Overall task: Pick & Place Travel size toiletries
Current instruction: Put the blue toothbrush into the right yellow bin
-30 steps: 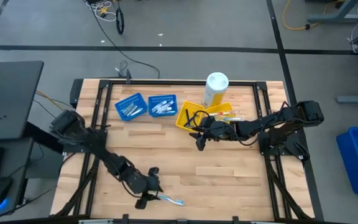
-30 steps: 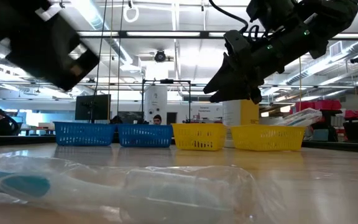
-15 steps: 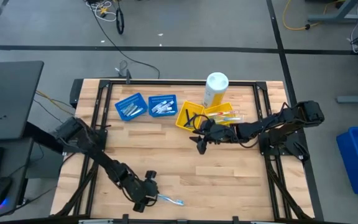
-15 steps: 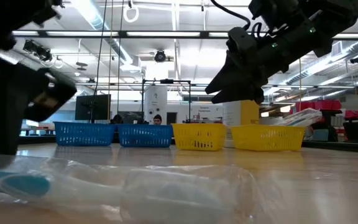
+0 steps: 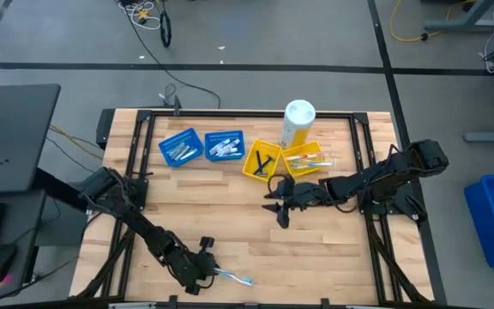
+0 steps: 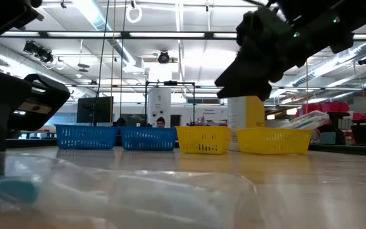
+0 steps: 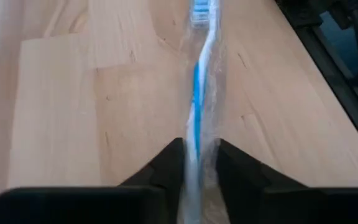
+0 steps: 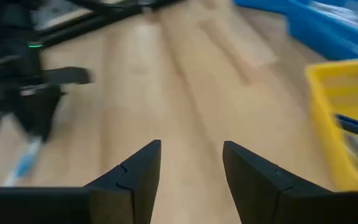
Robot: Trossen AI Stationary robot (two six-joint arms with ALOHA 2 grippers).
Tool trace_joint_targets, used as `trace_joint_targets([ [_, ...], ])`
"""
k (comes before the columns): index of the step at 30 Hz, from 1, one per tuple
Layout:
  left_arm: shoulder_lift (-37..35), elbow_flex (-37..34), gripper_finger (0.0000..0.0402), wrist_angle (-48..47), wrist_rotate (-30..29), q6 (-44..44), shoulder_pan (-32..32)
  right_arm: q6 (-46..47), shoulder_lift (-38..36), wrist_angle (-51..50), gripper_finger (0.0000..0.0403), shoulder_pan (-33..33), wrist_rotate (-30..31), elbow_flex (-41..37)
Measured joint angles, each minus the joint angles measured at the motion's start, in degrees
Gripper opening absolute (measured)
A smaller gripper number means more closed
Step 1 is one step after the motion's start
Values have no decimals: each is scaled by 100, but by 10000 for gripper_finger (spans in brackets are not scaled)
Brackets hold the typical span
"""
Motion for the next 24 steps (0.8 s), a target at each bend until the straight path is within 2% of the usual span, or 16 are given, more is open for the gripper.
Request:
trace_joint_targets([
  [5, 11, -4, 33, 74, -171, -24, 44, -323, 0, 391, 178, 422, -87, 0],
  [9, 28, 85, 30, -8, -694, -177, 103, -824, 0, 762, 190, 786, 147, 0],
  [14, -163, 382, 33, -697, -1403, -297, 395, -1050, 0, 1043, 221, 1096, 315, 0],
  [18, -416, 670, 39, -1552, -1355, -290, 802, -1151, 0, 1013, 242, 1132, 344, 2],
  [21, -640, 800, 33, -1550, -1105, -38, 1180, -1216, 0, 925, 251, 1120, 343, 0],
  [24, -737, 977, 32, -1553, -702, -161, 1576, -1212, 10, 891, 256, 1085, 341, 0],
])
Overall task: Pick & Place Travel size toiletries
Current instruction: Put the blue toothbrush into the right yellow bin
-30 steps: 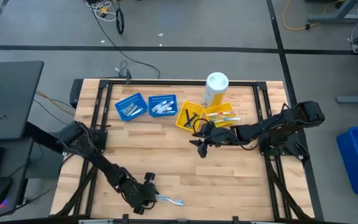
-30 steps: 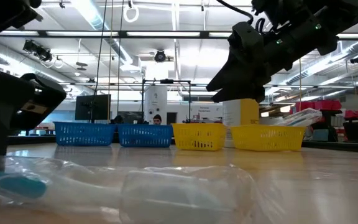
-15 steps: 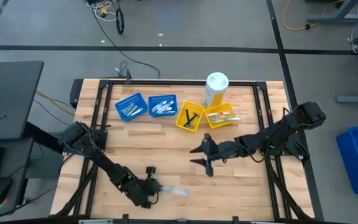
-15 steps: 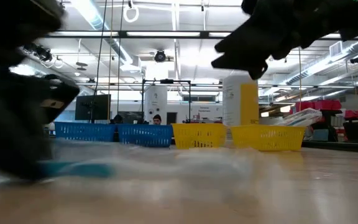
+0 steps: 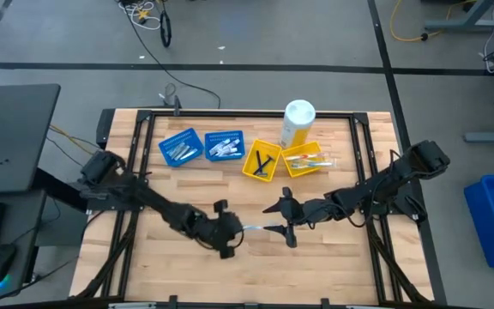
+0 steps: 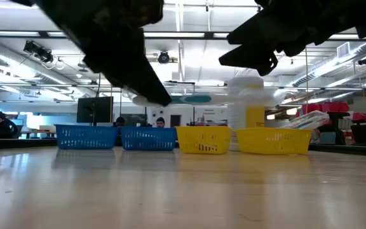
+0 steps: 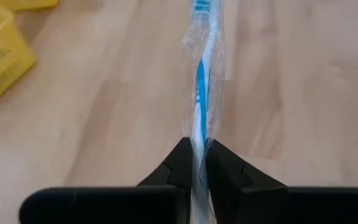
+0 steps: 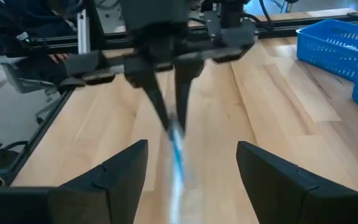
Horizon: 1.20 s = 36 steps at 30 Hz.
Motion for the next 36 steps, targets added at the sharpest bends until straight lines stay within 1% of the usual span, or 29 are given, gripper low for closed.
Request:
trace_joint_targets([
  [1, -25, 62, 34, -124, 55, -44, 126, 0, 9, -24, 257, -11, 2, 0],
  [3, -30, 222, 39, -58, 122, -31, 359, -23, 28, -101, 258, -42, 12, 0],
  [7, -38, 458, 40, -85, 296, 493, 745, -242, 78, -273, 257, -124, 318, -2],
  [10, -38, 608, 32, -76, 360, 741, 935, -372, 101, -522, 250, -232, 348, 1],
  [14, -38, 721, 35, -85, 401, 993, 1101, -391, 105, -692, 237, -357, 353, 0],
  [18, -38, 721, 41, -163, 417, 1007, 1220, -497, 106, -751, 217, -481, 363, 0],
  [24, -38, 729, 34, -356, 416, 991, 1319, -690, 108, -767, 169, -613, 362, 0],
  [29, -41, 730, 41, -374, 413, 1020, 1387, -696, 108, -845, 134, -717, 367, 2],
  [33, -41, 730, 37, -384, 430, 1011, 1493, -900, 108, -850, 120, -769, 380, 2],
  [36, -41, 730, 35, -381, 486, 923, 1595, -1254, 108, -815, 118, -771, 413, 2],
])
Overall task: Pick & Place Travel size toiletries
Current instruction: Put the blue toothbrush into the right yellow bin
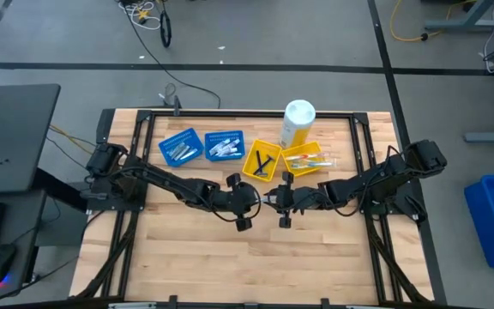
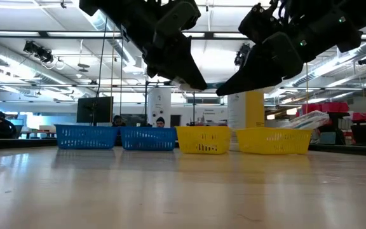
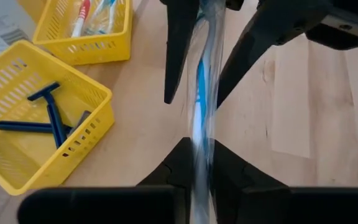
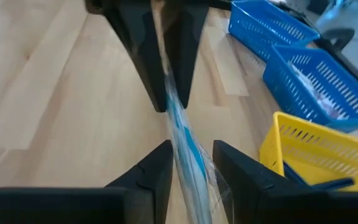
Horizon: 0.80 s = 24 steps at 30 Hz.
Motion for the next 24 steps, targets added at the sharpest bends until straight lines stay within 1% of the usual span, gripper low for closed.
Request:
trace_joint_targets([
  [3, -2, -2, 40, -22, 200, -4, 110, -273, 0, 82, 123, 0, -2, -3],
  [5, -2, -4, 42, -29, 292, 1, 155, -294, 0, 106, 123, -17, -1, -4],
  [8, -2, -12, 42, 20, 276, 5, 166, -296, 0, 103, 114, -71, -12, -4],
  [14, -2, -25, 45, 113, 145, 283, 177, -403, -1, 102, 92, -172, -66, -6],
  [18, -2, -26, 48, 126, 39, 285, 198, -423, -2, 118, 89, -224, -72, -6],
  [24, -2, -26, 49, 148, 37, 287, 296, -602, -2, 178, 88, -300, -54, -13],
])
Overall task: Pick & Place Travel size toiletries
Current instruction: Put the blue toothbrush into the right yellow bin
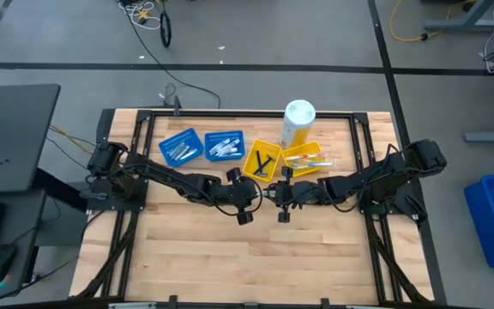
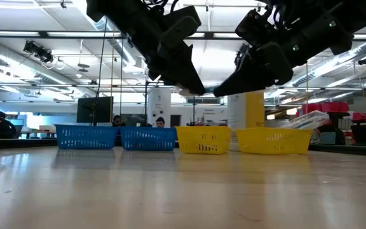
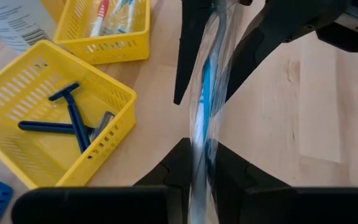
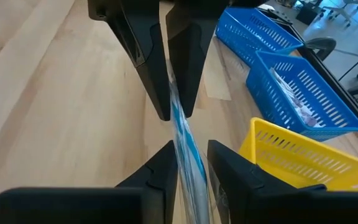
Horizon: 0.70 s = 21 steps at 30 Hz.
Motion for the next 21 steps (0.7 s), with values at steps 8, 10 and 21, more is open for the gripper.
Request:
trace_joint_targets([
  [8, 2, 0, 49, 51, -52, 501, 33, 2, -9, -95, 87, -59, 184, 2],
  [10, 4, 0, 50, 76, -112, 754, 43, -6, -9, -101, 87, -71, 290, 2],
  [21, 6, 17, 113, 445, -92, 903, 252, -73, -8, -192, 87, -108, 354, 22],
])
